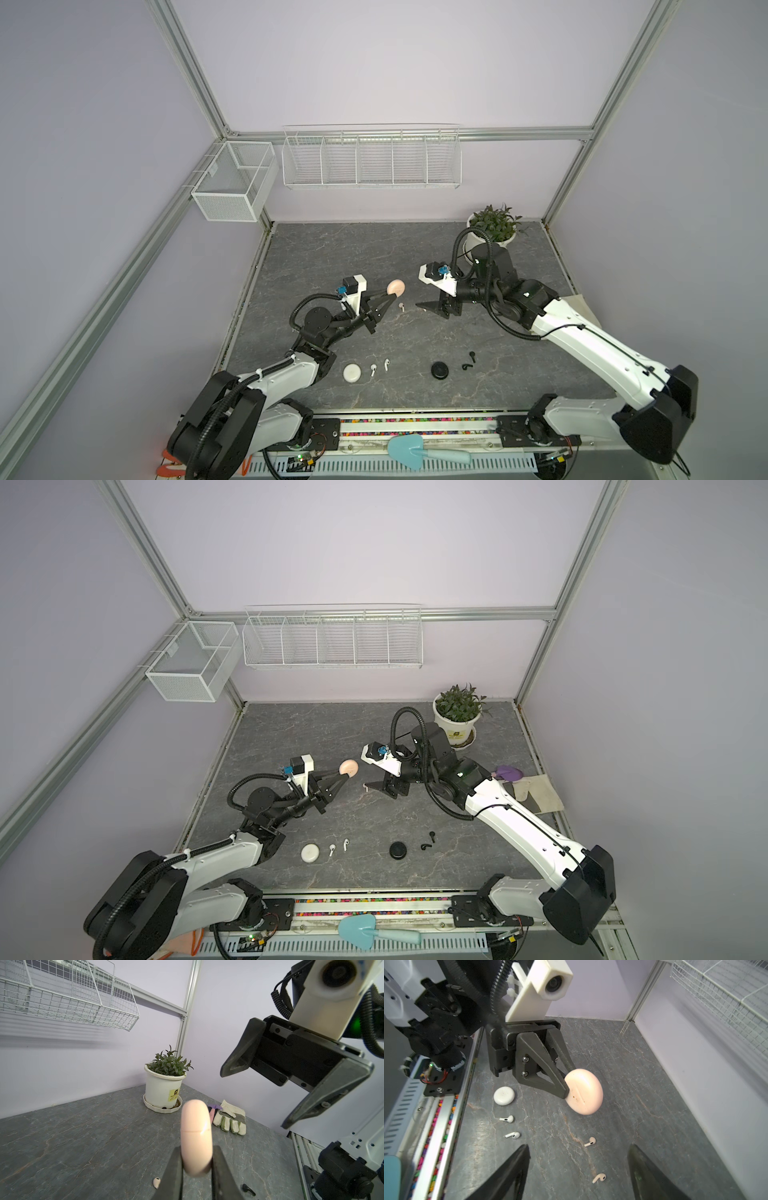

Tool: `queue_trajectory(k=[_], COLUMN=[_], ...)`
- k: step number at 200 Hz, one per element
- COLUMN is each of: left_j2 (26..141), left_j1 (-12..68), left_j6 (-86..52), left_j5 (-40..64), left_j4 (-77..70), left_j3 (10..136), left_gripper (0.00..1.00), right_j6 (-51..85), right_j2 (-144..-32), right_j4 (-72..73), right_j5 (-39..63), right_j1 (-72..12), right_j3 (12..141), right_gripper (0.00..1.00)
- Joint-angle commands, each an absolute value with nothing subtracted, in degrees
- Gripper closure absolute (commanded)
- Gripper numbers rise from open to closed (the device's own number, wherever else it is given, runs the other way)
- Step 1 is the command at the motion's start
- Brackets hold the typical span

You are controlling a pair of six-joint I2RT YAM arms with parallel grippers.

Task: Insert wireless bluetooth earbuds into charging case
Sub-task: Open the charging case.

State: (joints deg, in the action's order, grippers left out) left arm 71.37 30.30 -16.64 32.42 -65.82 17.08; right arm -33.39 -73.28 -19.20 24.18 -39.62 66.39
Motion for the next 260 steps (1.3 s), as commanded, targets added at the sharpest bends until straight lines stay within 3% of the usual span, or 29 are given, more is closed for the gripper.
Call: queue_trajectory(k=[1, 91, 260], left_j2=[75.4, 77.7, 78.7], left_j1=[30.4, 30.4, 30.4], left_j6=[-15.8, -17.5, -18.3], left_j5=[35.6, 39.0, 37.5], left_j4=[-81.0, -81.0, -81.0], left_j3=[15.4, 15.8, 14.7], left_gripper=[1.0, 1.0, 1.0], right_j6=[-41.8, -44.4, -40.7], right_j2=[-74.5, -81.1, -82.6], right_j4=[-13.5, -8.3, -5.9], right_j5=[21.2, 16.7, 11.4], right_j1=[-41.0, -43.1, -43.3], right_j3=[65.7, 68.6, 71.8], right_gripper=[0.23, 0.24, 0.3])
